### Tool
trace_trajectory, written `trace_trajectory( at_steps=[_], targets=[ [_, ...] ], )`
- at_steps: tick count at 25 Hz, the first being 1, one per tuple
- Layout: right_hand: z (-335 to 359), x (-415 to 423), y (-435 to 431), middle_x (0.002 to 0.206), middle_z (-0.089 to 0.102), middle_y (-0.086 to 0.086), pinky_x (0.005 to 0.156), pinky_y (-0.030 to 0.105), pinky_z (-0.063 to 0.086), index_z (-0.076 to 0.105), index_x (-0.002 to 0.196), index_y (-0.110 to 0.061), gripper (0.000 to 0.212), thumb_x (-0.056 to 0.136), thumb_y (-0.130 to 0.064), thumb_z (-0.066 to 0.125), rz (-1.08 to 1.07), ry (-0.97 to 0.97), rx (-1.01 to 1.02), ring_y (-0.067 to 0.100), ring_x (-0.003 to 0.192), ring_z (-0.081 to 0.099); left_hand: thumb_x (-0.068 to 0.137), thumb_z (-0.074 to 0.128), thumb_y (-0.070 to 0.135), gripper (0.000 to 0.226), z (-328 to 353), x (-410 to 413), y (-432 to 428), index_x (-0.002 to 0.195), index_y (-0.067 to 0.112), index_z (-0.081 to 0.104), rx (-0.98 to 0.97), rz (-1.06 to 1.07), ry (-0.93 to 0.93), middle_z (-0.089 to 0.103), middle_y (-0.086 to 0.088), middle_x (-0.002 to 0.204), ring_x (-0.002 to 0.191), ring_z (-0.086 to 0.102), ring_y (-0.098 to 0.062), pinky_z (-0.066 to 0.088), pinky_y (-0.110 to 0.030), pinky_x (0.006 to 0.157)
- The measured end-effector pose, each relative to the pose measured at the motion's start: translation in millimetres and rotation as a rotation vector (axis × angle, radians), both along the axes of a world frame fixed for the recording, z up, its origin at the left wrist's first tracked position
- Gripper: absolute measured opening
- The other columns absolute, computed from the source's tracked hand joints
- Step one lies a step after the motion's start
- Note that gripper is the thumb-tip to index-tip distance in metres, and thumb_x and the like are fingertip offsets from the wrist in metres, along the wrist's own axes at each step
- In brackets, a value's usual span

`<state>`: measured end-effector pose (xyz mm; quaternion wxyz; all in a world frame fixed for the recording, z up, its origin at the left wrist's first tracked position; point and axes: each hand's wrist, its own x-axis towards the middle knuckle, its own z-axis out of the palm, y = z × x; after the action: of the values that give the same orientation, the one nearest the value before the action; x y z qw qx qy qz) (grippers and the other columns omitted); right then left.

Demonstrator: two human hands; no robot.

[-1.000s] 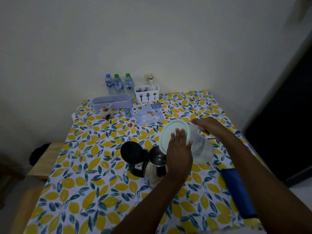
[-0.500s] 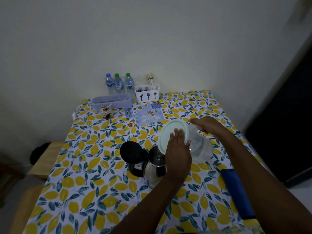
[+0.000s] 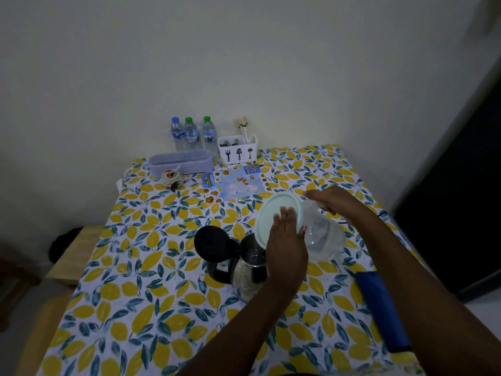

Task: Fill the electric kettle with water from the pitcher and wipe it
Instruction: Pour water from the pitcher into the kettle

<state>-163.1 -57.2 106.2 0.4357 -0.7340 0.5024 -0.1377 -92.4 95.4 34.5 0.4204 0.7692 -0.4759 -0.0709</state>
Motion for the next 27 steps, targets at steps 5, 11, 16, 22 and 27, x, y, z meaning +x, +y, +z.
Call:
trace_trajectory(
  at_steps=[5, 11, 16, 22, 27],
  targets=[
    [0, 2, -1, 0.045, 0.040, 0.004, 0.053, 0.029, 0.034, 0.047, 0.051, -0.011, 0.054, 0.073, -0.056, 0.069, -0.004, 0.020, -0.020, 0.014, 0.034, 0.036, 0.100, 0.043, 0.034, 0.052, -1, 2, 2, 0.147, 0.015, 0.030, -0.009, -0.003, 0.021, 0.030, -0.006, 0.156, 0.145, 0.022, -0.022, 0.032, -0.039, 0.113],
    [-2, 4, 0, 0.040, 0.040, -0.001, 0.050, 0.027, 0.033, 0.047, 0.050, -0.014, 0.054, 0.070, -0.059, 0.070, -0.022, 0.034, -0.022, 0.010, 0.030, 0.035, 0.100, 0.044, 0.032, 0.051, -1, 3, 4, 0.147, 0.015, 0.031, -0.016, -0.007, 0.043, 0.030, -0.005, 0.156, 0.145, 0.021, -0.021, 0.034, -0.040, 0.113],
    [-2, 4, 1, 0.037, 0.040, -0.006, 0.051, 0.027, 0.034, 0.047, 0.049, -0.016, 0.053, 0.070, -0.059, 0.070, -0.031, 0.025, -0.012, 0.009, 0.029, 0.035, 0.101, 0.043, 0.032, 0.051, 0, 3, 6, 0.147, 0.015, 0.031, -0.029, -0.012, 0.044, 0.030, -0.005, 0.156, 0.145, 0.021, -0.020, 0.036, -0.041, 0.112],
    [-4, 1, 1, 0.041, 0.042, -0.003, 0.052, 0.028, 0.033, 0.049, 0.050, -0.014, 0.052, 0.074, -0.055, 0.070, -0.055, 0.007, -0.008, 0.012, 0.037, 0.039, 0.100, 0.045, 0.030, 0.051, -1, 1, 3, 0.146, 0.013, 0.032, -0.032, -0.008, 0.014, 0.031, -0.008, 0.155, 0.145, 0.023, -0.023, 0.032, -0.040, 0.113],
    [-17, -13, -5, 0.039, 0.037, -0.002, 0.054, 0.032, 0.031, 0.040, 0.040, -0.020, 0.056, 0.073, -0.055, 0.069, -0.093, -0.091, 0.075, 0.014, 0.038, 0.034, 0.100, 0.046, 0.027, 0.051, 0, -3, -5, 0.145, 0.006, 0.033, 0.022, -0.048, -0.123, 0.034, -0.015, 0.153, 0.143, 0.028, -0.031, 0.029, -0.042, 0.115]
  ],
)
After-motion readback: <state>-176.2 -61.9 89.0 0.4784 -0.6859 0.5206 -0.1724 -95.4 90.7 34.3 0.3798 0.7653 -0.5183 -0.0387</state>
